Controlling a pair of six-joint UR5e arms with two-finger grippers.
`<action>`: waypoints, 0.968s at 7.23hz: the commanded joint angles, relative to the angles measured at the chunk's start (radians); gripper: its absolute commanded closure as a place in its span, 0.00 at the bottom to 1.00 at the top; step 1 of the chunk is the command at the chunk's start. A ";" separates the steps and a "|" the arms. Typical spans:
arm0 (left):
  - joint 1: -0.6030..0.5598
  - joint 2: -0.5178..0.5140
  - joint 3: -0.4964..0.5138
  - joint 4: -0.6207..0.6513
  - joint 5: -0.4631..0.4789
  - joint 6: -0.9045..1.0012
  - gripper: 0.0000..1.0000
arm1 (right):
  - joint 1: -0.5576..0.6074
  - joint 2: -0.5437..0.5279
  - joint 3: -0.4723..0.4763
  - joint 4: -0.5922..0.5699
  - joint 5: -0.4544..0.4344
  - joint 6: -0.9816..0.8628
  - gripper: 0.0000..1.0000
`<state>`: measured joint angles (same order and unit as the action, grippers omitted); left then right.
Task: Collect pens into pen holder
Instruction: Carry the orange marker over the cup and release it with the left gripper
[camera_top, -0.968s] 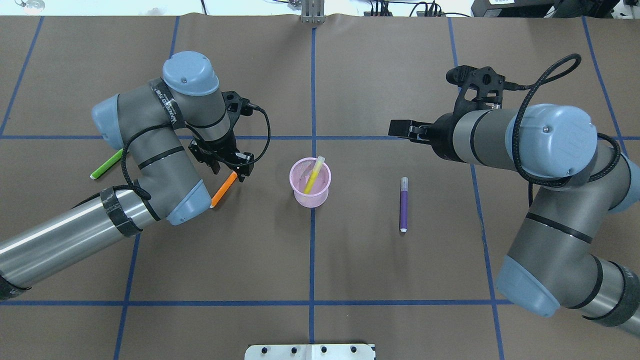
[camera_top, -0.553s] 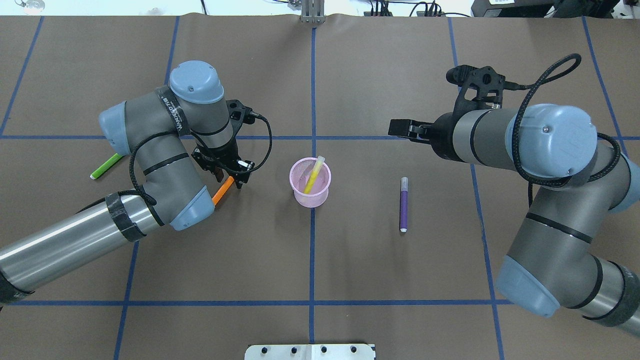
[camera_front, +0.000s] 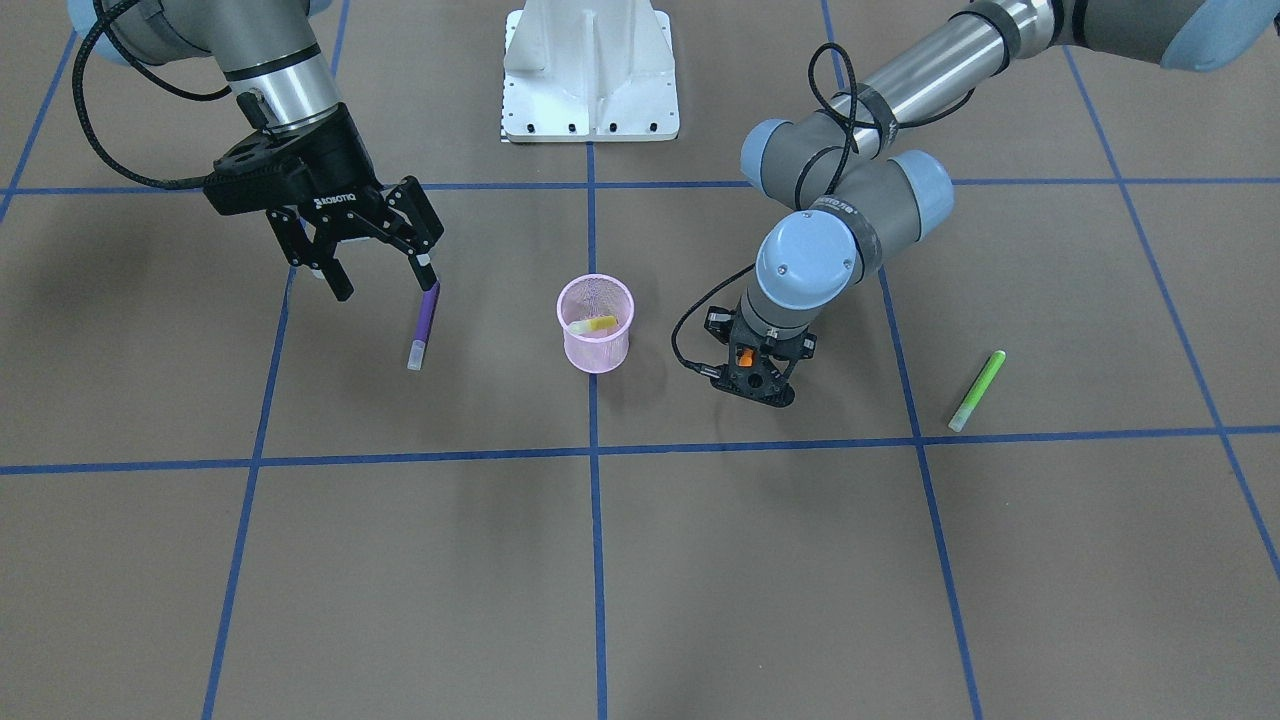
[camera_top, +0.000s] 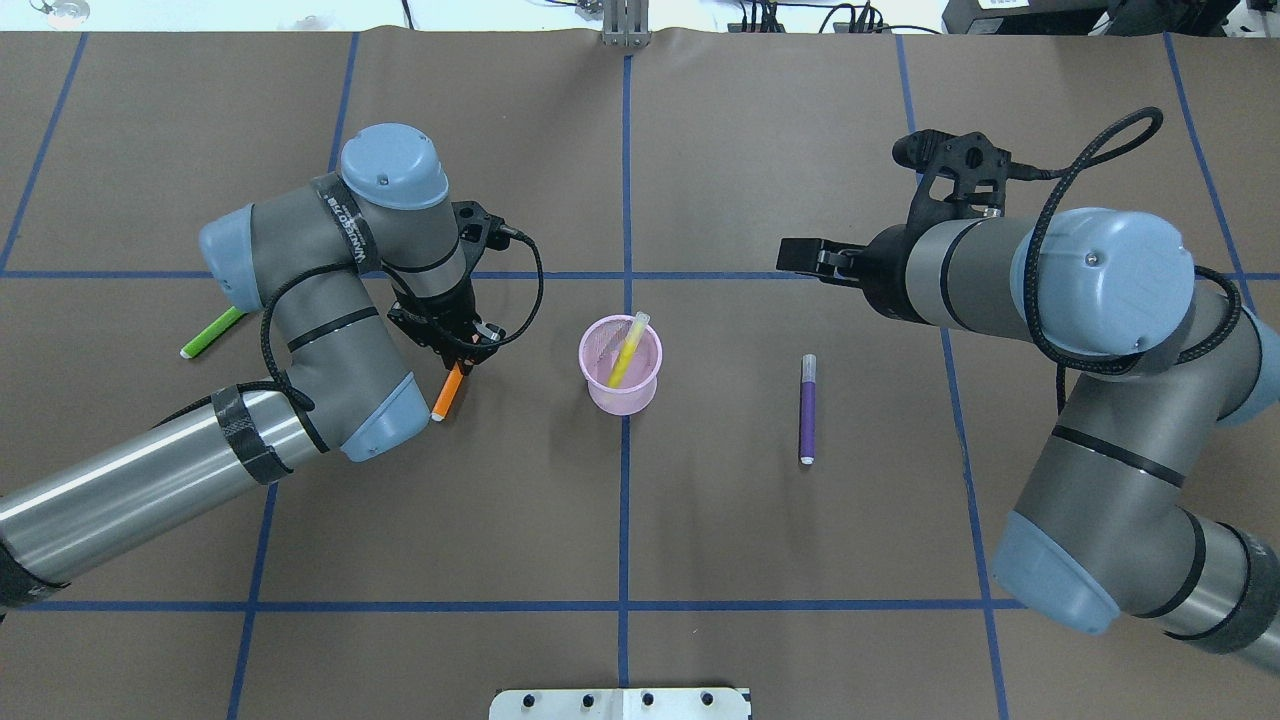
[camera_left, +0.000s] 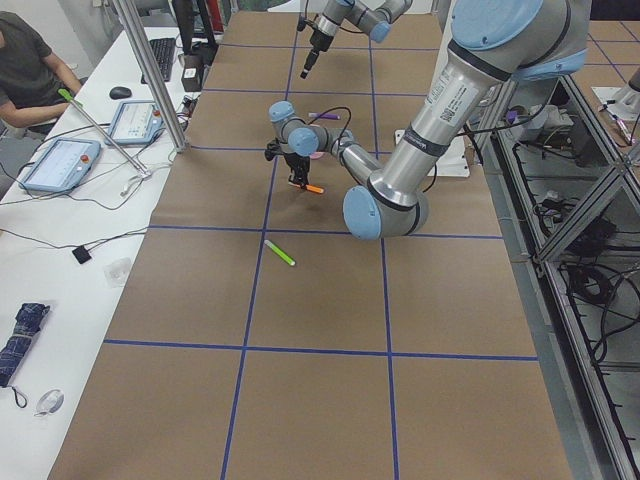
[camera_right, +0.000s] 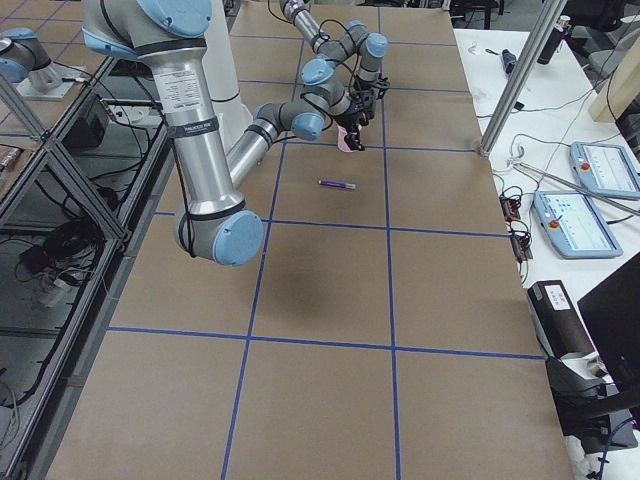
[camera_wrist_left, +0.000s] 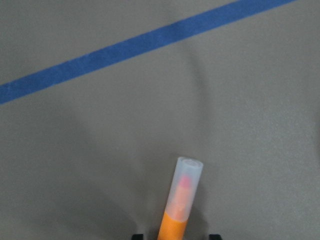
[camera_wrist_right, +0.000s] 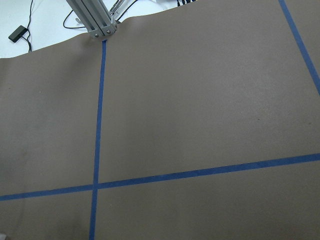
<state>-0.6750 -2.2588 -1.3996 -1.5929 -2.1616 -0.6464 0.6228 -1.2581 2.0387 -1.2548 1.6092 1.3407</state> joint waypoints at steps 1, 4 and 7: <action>-0.004 -0.001 -0.004 0.001 -0.001 0.002 1.00 | 0.000 0.000 0.001 0.000 0.000 0.000 0.01; -0.008 -0.004 -0.169 -0.004 0.069 -0.016 1.00 | 0.021 -0.026 0.011 0.002 0.014 -0.009 0.01; 0.009 -0.043 -0.323 -0.011 0.273 -0.041 1.00 | 0.055 -0.076 0.011 0.029 0.043 -0.031 0.01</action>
<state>-0.6756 -2.2815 -1.6720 -1.5954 -1.9647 -0.6814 0.6659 -1.3104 2.0492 -1.2434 1.6447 1.3190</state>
